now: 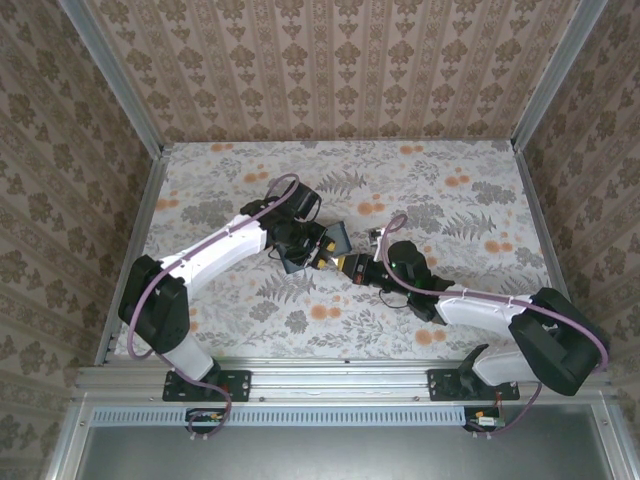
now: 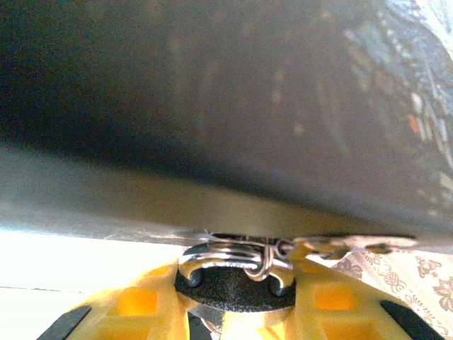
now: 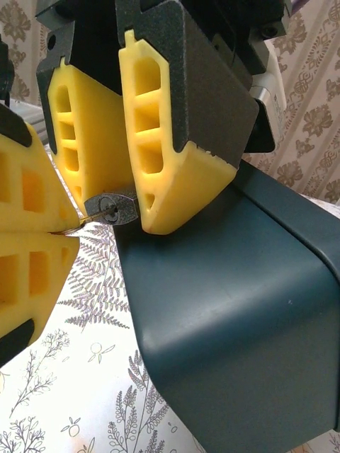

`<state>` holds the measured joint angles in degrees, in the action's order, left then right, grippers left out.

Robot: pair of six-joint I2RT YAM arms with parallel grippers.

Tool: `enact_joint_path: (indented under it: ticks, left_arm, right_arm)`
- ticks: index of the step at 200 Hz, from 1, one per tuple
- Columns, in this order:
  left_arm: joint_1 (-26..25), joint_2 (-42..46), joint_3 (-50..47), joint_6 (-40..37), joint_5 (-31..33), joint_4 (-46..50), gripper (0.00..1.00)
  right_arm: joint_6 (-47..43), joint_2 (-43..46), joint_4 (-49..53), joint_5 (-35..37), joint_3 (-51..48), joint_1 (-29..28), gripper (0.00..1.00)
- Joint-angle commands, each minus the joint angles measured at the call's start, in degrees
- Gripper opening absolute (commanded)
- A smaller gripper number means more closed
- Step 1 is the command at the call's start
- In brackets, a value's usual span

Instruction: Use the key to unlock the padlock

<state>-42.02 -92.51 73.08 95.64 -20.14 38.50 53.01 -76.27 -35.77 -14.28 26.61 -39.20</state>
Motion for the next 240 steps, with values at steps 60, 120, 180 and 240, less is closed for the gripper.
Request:
enact_joint_path:
  ticks: [60, 120, 180, 240]
  left_arm:
    - [-1.8, 1.2, 0.6, 0.7, -5.7, -6.9, 0.09]
    - [-1.1, 2.9, -1.4, 1.7, -4.5, -8.0, 0.08]
    - [2.9, 5.7, -1.0, -1.5, -3.2, -1.6, 0.08]
    - [3.2, 3.5, 1.8, -6.4, -7.2, 2.1, 0.09]
  right_arm:
    - [1.6, -6.3, -15.5, -5.3, 2.5, 0.2, 0.0]
    - [-0.6, -7.3, -15.5, -10.6, 5.3, 0.5, 0.1]
    - [-23.0, 10.3, 19.6, -10.6, 4.5, 9.2, 0.5]
    - [-53.8, 11.3, 9.4, 1.2, 0.5, 4.1, 0.29]
